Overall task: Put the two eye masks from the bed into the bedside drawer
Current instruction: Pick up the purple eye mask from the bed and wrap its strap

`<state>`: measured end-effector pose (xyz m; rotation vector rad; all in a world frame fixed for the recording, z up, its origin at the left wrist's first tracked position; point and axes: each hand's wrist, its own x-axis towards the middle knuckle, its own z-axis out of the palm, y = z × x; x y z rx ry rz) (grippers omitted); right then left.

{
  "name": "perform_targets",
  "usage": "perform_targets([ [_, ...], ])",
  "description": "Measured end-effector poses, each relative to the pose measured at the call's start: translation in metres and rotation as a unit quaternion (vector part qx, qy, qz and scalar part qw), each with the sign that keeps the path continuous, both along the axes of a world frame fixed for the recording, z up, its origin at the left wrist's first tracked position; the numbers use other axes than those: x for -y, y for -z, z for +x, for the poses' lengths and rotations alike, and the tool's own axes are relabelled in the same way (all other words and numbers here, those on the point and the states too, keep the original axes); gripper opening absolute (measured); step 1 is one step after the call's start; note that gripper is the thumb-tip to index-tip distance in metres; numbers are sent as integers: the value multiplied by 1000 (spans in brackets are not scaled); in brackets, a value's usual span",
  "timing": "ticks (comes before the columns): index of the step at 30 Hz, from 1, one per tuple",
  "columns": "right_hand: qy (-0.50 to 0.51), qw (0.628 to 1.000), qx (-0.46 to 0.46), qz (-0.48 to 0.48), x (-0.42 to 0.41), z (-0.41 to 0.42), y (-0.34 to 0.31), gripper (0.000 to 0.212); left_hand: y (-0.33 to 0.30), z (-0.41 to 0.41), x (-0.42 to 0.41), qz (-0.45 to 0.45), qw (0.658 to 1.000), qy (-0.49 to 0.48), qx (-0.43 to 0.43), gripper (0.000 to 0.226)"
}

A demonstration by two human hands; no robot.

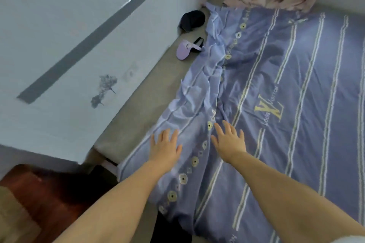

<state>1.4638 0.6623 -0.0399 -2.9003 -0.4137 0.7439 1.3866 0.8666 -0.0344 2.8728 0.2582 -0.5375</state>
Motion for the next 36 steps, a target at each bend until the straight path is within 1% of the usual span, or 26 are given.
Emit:
perform_targets([
  [5, 55, 998, 3, 23, -70, 112, 36, 53, 26, 148, -74, -4, 998, 55, -9, 58],
  [10, 55, 997, -16, 46, -126, 223, 120, 54, 86, 289, -102, -20, 996, 82, 29, 58],
  [12, 57, 998, 22, 29, -134, 246, 160, 56, 116, 336, -109, -37, 995, 74, 60, 58],
  [15, 63, 988, 136, 27, -134, 248, 195, 57, 150, 397, -117, -89, 987, 44, 123, 57],
  [17, 64, 984, 160, 50, -133, 245, 201, 56, 164, 433, -120, -126, 980, -5, 152, 56],
  [19, 62, 981, 173, 59, -133, 246, 198, 55, 170, 466, -122, -178, 962, -118, 171, 62],
  [21, 57, 981, 180, 49, -134, 246, 196, 55, 172, 498, -121, -228, 924, -255, 171, 73],
  [22, 53, 981, 183, 46, -134, 246, 197, 55, 173, 513, -122, -249, 904, -302, 171, 80],
  [24, 53, 979, 190, 49, -133, 246, 199, 55, 174, 537, -121, -284, 881, -347, 149, 90],
  [25, 53, 979, 190, 50, -133, 247, 200, 55, 173, 546, -122, -295, 879, -352, 129, 90],
  [26, 52, 979, 191, 48, -133, 247, 200, 55, 174, 551, -122, -309, 880, -344, 109, 81],
  [28, 49, 978, 197, 43, -133, 246, 201, 55, 176, 549, -122, -339, 889, -298, 80, 44],
  [29, 47, 977, 202, 43, -133, 246, 201, 55, 178, 540, -121, -337, 899, -271, 70, 30],
  [30, 47, 976, 208, 46, -133, 245, 202, 55, 178, 528, -119, -336, 905, -253, 62, 25],
  [31, 48, 975, 212, 50, -133, 246, 202, 55, 179, 511, -117, -347, 902, -249, 59, 23],
  [32, 51, 973, 217, 55, -133, 246, 202, 54, 176, 491, -114, -378, 888, -256, 58, 21],
  [33, 54, 972, 220, 59, -134, 247, 202, 54, 170, 468, -111, -426, 860, -275, 54, 18],
  [35, 57, 974, 210, 60, -133, 247, 202, 54, 151, 417, -107, -525, 782, -334, 39, 17],
  [36, 57, 979, 189, 59, -133, 247, 201, 54, 142, 391, -109, -556, 749, -361, 27, 18],
])
